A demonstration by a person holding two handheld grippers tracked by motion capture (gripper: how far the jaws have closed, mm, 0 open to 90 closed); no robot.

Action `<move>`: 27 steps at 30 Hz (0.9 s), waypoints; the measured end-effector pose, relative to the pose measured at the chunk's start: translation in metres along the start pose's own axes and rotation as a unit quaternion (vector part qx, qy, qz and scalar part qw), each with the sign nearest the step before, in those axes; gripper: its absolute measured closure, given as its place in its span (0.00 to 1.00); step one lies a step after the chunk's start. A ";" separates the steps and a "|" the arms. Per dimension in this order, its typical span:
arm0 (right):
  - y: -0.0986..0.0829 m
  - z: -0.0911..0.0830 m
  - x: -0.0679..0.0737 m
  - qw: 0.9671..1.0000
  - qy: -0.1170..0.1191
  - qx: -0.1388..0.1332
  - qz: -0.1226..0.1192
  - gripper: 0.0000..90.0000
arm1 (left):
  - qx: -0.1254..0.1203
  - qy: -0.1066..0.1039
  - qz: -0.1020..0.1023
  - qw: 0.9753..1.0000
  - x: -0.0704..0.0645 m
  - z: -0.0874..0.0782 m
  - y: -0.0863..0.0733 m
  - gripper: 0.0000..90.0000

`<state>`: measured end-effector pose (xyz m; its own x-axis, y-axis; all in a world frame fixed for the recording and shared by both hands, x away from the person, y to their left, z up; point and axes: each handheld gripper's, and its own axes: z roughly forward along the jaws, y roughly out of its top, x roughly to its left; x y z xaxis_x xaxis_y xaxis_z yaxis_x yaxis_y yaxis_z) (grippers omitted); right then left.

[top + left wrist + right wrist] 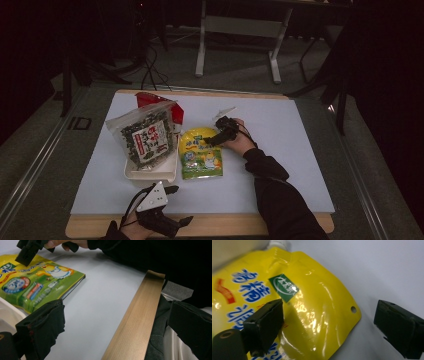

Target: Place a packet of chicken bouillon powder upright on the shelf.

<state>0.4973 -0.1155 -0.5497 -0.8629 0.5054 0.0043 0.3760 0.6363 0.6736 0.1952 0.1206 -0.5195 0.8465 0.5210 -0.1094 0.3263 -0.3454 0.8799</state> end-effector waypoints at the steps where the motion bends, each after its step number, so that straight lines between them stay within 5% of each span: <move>1: 0.000 0.002 0.000 1.000 0.002 0.007 -0.003 0.10 | 0.000 -0.001 -0.002 1.000 0.000 0.000 0.000 0.03; 10: 0.002 0.003 0.003 1.000 0.009 0.009 -0.002 0.16 | 0.005 -0.003 0.001 1.000 -0.001 0.002 -0.001 0.03; 14: 0.003 0.000 0.010 1.000 0.004 0.014 -0.005 0.36 | 0.006 -0.003 0.003 1.000 -0.001 0.003 -0.001 0.03; 22: 0.005 -0.005 0.019 1.000 -0.011 0.023 -0.013 0.54 | 0.007 -0.001 0.002 1.000 -0.001 0.003 -0.001 0.03; 25: 0.005 -0.007 0.020 1.000 0.000 0.028 -0.011 0.78 | 0.009 0.000 0.002 1.000 -0.001 0.004 -0.001 0.03; 27: 0.005 -0.007 0.021 1.000 0.006 0.029 -0.011 0.83 | 0.008 0.000 0.001 1.000 -0.001 0.004 -0.001 0.03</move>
<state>0.4791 -0.1059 -0.5409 -0.8751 0.4839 -0.0016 0.3749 0.6800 0.6301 0.1961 0.1177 -0.5217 0.8472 0.5202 -0.1078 0.3317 -0.3596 0.8722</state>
